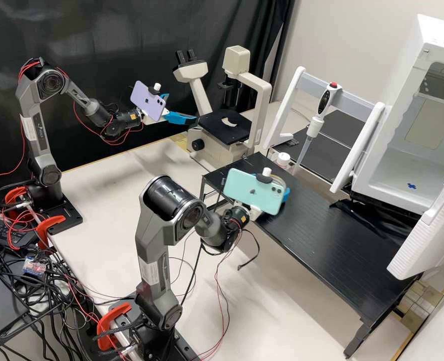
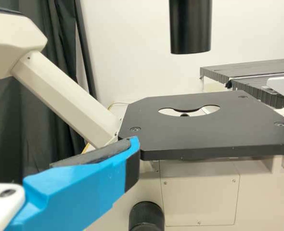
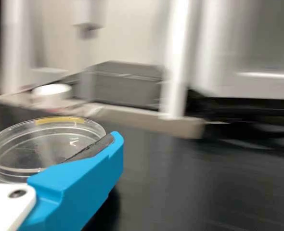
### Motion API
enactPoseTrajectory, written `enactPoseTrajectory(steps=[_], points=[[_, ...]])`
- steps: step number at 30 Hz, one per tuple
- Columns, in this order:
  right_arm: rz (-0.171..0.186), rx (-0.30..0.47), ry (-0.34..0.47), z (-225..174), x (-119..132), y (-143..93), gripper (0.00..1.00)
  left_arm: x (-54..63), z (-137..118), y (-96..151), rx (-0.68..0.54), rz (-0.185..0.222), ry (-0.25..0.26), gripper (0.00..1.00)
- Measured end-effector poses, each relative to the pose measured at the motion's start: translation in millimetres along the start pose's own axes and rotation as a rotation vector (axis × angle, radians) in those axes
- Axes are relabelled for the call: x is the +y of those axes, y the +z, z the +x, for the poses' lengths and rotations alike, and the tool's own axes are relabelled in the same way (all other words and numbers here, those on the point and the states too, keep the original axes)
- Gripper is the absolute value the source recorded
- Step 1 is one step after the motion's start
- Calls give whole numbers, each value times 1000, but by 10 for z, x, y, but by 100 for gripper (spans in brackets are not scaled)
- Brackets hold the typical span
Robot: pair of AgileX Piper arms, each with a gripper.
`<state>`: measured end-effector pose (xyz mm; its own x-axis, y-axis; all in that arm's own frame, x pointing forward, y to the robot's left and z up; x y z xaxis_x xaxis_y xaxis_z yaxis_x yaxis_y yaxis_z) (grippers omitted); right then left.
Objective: Move the petri dish to the incubator
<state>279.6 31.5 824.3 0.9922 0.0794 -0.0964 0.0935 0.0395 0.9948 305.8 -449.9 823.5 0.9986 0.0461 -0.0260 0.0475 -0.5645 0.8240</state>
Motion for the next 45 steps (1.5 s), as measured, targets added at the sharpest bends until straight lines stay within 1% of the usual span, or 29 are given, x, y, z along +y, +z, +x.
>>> enactPoseTrajectory(steps=[3, 4, 5, 6, 10, 15, 17, 18, 21, 24, 26, 29, 33, 34, 36, 38, 40, 41, 45], points=[[22, -47, 74, 26, 209, 148, 0, 0, 0, 0, 0, 0, 0, 100], [15, -52, 94, 55, 300, 195, 0, 0, 0, 0, 0, 0, 0, 100], [8, -50, 102, 78, 337, 209, 0, 0, 0, 0, 0, 0, 0, 100], [2, -59, 132, 119, 442, 262, 0, 0, 0, 0, 0, 0, 0, 100], [3, -87, 210, 199, 694, 387, 0, 0, 0, 0, 0, 0, 0, 100], [-16, -127, 271, 461, 1033, 472, 0, 0, 0, 0, 0, 0, 0, 100], [-12, -138, 288, 505, 1099, 487, 0, 0, 0, 0, 0, 0, 0, 100], [-3, -151, 307, 544, 1168, 511, 0, 0, 0, 0, 0, 0, 0, 100], [0, -173, 333, 677, 1342, 529, 0, 0, 0, 0, 0, 0, 0, 100], [18, -190, 369, 790, 1482, 544, 0, 0, 0, 0, 0, 0, 0, 100], [26, -200, 376, 872, 1561, 548, 0, 0, 0, 0, 0, 0, 0, 100], [29, -213, 390, 1064, 1702, 575, 0, 0, 0, 0, 0, 0, 0, 100], [42, -237, 380, 1269, 1764, 610, 0, 0, 0, 0, 0, 0, 0, 100], [53, -248, 373, 1407, 1806, 628, 0, 0, 0, 0, 0, 0, 0, 100], [57, -260, 362, 1557, 1809, 663, 0, 0, 0, 0, 0, 0, 0, 100], [37, -263, 350, 1671, 1818, 663, 0, 0, 0, 0, 0, 0, 0, 100], [35, -277, 326, 1756, 1789, 687, 0, 0, 0, 0, 0, 0, 0, 100], [28, -292, 308, 1847, 1793, 700, 0, 0, 0, 0, 0, 0, 0, 100], [43, -309, 301, 2085, 1830, 748, 0, 0, 0, 0, 0, 0, 0, 100]])
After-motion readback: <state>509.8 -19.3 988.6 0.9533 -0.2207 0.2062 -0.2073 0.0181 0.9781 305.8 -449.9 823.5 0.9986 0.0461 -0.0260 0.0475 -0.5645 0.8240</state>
